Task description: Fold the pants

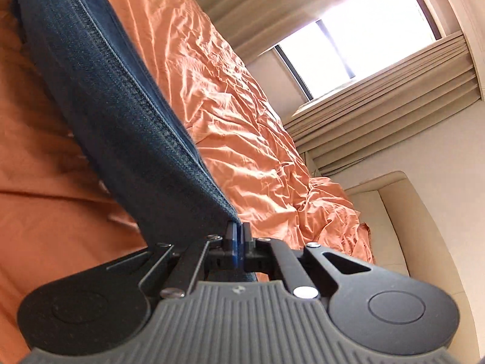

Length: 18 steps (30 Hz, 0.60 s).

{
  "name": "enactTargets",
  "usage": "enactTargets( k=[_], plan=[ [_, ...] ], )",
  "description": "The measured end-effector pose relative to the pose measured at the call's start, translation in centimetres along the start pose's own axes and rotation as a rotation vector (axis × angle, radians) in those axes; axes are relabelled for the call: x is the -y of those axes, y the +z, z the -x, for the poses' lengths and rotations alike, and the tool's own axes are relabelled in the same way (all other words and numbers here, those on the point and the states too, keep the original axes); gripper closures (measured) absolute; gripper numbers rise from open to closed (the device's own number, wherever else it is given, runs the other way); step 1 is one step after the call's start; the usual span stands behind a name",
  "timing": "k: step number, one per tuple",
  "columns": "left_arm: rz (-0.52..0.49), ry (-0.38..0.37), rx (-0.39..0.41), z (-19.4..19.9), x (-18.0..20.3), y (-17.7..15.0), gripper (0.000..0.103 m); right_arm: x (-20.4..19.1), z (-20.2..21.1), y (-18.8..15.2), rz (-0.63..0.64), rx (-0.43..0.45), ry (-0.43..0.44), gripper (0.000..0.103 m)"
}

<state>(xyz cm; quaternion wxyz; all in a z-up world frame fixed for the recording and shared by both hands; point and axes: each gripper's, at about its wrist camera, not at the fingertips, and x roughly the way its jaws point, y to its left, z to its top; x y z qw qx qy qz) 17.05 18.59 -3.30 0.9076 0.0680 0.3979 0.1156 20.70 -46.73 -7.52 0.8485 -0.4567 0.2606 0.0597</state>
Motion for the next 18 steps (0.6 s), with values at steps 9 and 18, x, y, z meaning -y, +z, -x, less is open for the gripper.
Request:
enactTargets(
  k=[9,18],
  plan=[
    [-0.057,0.037,-0.008,-7.4,1.7,8.4,0.091,3.2,-13.5,6.9,0.007,-0.083,0.029,0.103],
    [-0.122,0.048,-0.161,-21.6,5.0,12.2,0.091,-0.3,-29.2,9.8,0.037,-0.212,0.137,0.103]
  ],
)
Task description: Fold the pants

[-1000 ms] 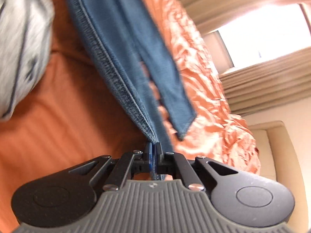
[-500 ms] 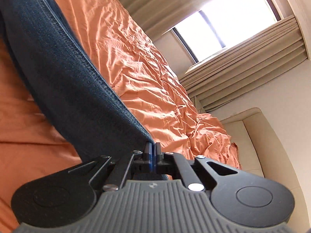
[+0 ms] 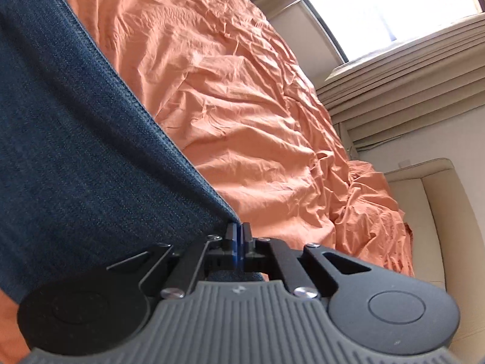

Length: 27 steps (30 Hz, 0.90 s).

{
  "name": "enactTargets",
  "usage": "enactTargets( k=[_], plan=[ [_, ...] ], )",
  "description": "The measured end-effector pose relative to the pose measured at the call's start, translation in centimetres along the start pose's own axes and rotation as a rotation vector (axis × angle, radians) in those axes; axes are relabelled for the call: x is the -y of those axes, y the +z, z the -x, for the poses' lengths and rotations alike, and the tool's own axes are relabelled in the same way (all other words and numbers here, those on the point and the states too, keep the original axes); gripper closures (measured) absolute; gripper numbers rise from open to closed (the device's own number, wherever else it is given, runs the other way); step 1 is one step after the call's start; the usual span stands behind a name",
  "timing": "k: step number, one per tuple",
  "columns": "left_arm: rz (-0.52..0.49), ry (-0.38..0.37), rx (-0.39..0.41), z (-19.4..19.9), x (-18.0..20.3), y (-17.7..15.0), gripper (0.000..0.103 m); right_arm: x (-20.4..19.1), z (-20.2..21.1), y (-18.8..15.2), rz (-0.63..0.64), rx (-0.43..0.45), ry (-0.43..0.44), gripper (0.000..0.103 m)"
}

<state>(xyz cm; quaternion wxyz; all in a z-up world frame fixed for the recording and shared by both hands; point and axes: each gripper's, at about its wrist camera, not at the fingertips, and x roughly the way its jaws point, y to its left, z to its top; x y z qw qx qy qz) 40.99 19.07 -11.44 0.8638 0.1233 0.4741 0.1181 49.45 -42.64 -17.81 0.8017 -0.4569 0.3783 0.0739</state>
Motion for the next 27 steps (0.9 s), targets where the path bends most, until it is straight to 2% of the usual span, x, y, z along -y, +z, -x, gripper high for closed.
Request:
enactTargets(
  k=[6,10,14,20,27],
  plan=[
    [-0.04,-0.008,-0.086,-5.9,1.3,0.5,0.09,-2.4,-6.8,1.4,0.026,-0.067,0.067,0.103],
    [-0.037,-0.014,-0.103,-7.6,1.6,0.3,0.09,-3.1,-8.7,1.4,-0.004,-0.087,0.088,0.103],
    [-0.02,-0.01,-0.076,-7.1,1.5,-0.1,0.09,-3.4,-8.2,1.3,0.01,-0.081,0.055,0.103],
    [0.027,-0.019,0.068,-1.8,0.0,-0.3,0.09,-0.7,-4.1,0.0,-0.017,-0.015,0.002,0.103],
    [0.016,-0.004,0.003,-4.8,1.2,0.7,0.089,-1.7,-6.5,1.4,-0.057,-0.054,-0.009,0.103]
  ],
)
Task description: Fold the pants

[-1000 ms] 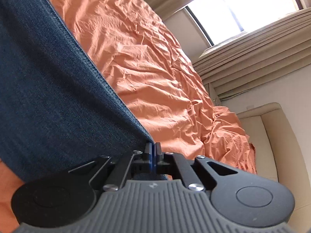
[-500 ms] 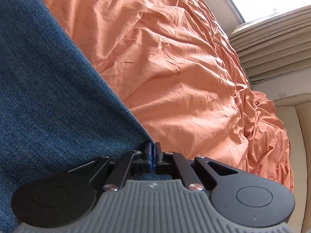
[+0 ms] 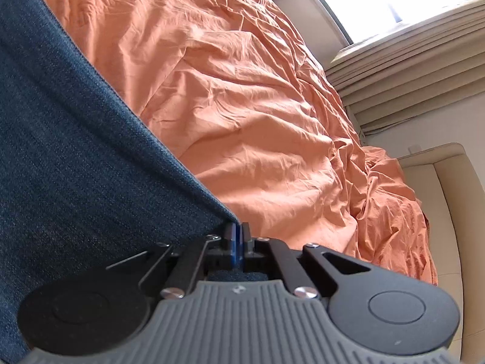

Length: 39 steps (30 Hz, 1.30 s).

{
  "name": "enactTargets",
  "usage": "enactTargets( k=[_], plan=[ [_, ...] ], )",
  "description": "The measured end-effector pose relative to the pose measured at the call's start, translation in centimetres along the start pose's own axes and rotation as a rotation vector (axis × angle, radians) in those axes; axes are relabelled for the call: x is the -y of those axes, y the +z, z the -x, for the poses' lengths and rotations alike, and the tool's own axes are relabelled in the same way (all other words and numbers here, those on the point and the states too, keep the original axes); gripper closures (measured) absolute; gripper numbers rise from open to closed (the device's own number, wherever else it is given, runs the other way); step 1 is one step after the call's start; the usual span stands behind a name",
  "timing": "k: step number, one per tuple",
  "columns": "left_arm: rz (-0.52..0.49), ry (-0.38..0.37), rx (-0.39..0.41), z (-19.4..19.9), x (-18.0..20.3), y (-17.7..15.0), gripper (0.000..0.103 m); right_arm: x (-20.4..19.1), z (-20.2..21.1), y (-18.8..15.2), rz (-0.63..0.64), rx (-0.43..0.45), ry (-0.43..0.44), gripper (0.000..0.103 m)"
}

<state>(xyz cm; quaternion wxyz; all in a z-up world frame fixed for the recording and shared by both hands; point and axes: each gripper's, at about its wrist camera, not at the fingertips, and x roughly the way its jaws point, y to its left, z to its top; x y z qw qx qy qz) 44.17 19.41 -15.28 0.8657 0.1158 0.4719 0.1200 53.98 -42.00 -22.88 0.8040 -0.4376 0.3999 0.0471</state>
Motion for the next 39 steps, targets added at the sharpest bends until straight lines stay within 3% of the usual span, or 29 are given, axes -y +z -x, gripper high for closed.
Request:
enactTargets(
  k=[4,6,7,9,12,14,15,16,18,23,29,31,34,37,39],
  plan=[
    [-0.022,-0.003,-0.046,-1.0,0.3,-0.1,0.081,-0.5,-1.0,0.1,-0.046,-0.033,-0.015,0.103],
    [-0.037,-0.004,-0.06,-1.0,0.4,0.1,0.079,-0.1,-0.7,-0.1,-0.092,-0.034,-0.009,0.087],
    [-0.043,-0.006,-0.064,-0.7,0.5,0.1,0.077,0.1,-0.3,-0.2,-0.121,-0.026,0.001,0.062],
    [-0.055,-0.011,-0.067,-0.1,0.5,0.1,0.074,0.4,1.2,-0.2,-0.172,-0.007,0.011,0.049],
    [-0.056,-0.056,-0.074,1.1,0.0,0.1,0.066,0.4,4.3,0.0,-0.246,0.018,0.061,0.048],
    [-0.054,-0.105,-0.071,1.9,-0.3,-0.1,0.045,0.1,6.9,0.2,-0.3,0.056,0.102,0.045],
    [-0.054,-0.128,-0.062,2.4,-0.3,-0.1,0.022,-0.2,8.2,0.3,-0.331,0.074,0.13,0.044],
    [-0.052,-0.138,-0.043,3.1,-0.2,-0.1,0.007,-0.6,9.7,0.5,-0.368,0.095,0.165,0.044],
    [-0.038,-0.123,-0.006,4.7,-0.2,-0.1,0.006,-1.6,12.6,0.8,-0.423,0.131,0.23,0.044],
    [0.061,-0.214,0.031,8.7,-2.8,-1.6,0.006,-5.7,19.3,1.3,-0.508,0.19,0.37,0.042],
    [0.301,-0.348,0.052,11.7,-9.3,-7.3,0.006,-12.3,24.9,2.5,-0.614,0.244,0.507,0.044],
    [0.433,-0.385,0.058,11.5,-11.9,-10.0,0.008,-14.7,25.8,3.4,-0.658,0.246,0.549,0.048],
    [0.633,-0.414,0.069,10.3,-14.9,-14.2,0.008,-17.9,26.9,4.9,-0.74,0.246,0.628,0.065],
    [0.848,-0.467,0.089,8.1,-16.9,-18.7,0.008,-20.4,27.9,7.0,-0.773,0.258,0.67,0.065],
    [1.005,-0.516,0.154,6.5,-17.5,-21.3,0.008,-21.8,28.5,8.4,-0.789,0.264,0.692,0.065]
  ],
)
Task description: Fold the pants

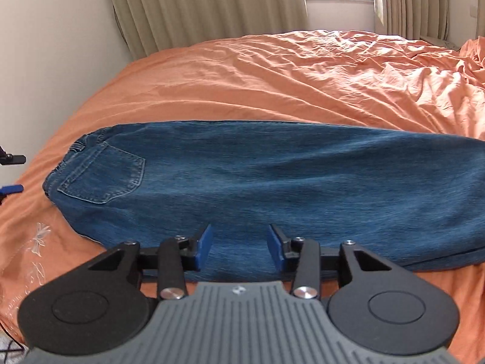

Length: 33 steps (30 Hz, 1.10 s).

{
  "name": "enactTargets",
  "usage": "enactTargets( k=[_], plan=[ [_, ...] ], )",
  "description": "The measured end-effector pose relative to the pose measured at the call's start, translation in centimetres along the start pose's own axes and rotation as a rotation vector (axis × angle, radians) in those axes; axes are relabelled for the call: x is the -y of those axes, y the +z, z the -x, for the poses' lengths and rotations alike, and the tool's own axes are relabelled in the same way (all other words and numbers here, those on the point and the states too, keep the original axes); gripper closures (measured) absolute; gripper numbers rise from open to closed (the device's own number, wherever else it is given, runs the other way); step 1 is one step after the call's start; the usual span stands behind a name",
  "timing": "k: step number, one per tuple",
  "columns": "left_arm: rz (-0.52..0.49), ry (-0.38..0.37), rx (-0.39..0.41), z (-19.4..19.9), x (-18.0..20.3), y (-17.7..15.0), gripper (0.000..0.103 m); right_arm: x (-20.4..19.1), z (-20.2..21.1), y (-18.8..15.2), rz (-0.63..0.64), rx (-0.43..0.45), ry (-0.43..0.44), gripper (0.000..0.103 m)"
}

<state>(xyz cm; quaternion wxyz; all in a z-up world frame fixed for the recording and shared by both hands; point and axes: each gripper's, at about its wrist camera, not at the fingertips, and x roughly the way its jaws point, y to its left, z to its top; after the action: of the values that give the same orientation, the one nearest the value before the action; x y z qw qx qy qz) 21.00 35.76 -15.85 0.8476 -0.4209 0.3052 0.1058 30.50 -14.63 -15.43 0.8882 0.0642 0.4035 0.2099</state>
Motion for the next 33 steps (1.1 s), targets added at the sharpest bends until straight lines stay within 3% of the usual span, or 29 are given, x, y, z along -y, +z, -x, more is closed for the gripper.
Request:
enactTargets(
  k=[4,9,11,12,13,14,15,17,20,23,27,28,29,33],
  plan=[
    [0.194,-0.093,0.038,-2.8,-3.9,-1.7,0.008,-2.3,-2.2,0.2,-0.02,-0.01,0.023,0.065],
    [0.284,-0.137,0.068,-7.3,-5.2,-2.7,0.008,-3.6,-4.0,0.2,-0.045,-0.016,0.039,0.067],
    [0.285,-0.135,0.081,-8.6,-5.1,-2.5,0.016,-3.7,-4.7,-0.1,-0.045,-0.036,0.036,0.07],
    [0.269,-0.111,0.08,-9.0,-4.7,-2.2,0.029,-3.9,-5.0,-0.3,-0.038,-0.047,0.031,0.072],
    [0.24,-0.065,0.087,-9.3,-4.2,-1.9,0.055,-3.9,-5.1,-0.4,-0.032,-0.055,0.024,0.073],
    [0.193,-0.021,0.104,-9.2,-3.5,-1.6,0.073,-3.9,-5.1,-0.6,-0.027,-0.058,0.018,0.074],
    [0.128,-0.001,0.115,-8.9,-2.5,-1.1,0.08,-3.8,-5.0,-0.7,-0.024,-0.058,0.015,0.074],
    [-0.009,0.003,0.159,-7.0,0.6,-0.2,0.083,-3.7,-4.8,-0.8,-0.02,-0.051,0.012,0.074],
    [-0.129,-0.004,0.211,-4.8,4.0,0.5,0.083,-3.5,-4.6,-1.0,-0.002,-0.042,-0.004,0.074],
    [-0.243,0.094,0.208,-6.2,4.6,0.6,0.083,-2.7,-5.3,-1.5,-0.013,-0.071,-0.028,0.075],
    [-0.281,0.221,0.128,-9.3,1.6,-1.0,0.083,-0.7,-6.3,-2.5,0.003,-0.1,-0.092,0.085],
    [-0.291,0.232,0.125,-9.5,1.1,-1.5,0.082,0.0,-6.3,-2.6,0.009,-0.1,-0.11,0.097],
    [-0.309,0.245,0.127,-9.8,1.0,-1.8,0.082,1.1,-6.2,-2.6,0.001,-0.1,-0.124,0.099],
    [-0.38,0.312,0.119,-10.6,2.8,-2.2,0.077,4.9,-4.6,-2.1,-0.102,-0.101,-0.139,0.096]
  ],
)
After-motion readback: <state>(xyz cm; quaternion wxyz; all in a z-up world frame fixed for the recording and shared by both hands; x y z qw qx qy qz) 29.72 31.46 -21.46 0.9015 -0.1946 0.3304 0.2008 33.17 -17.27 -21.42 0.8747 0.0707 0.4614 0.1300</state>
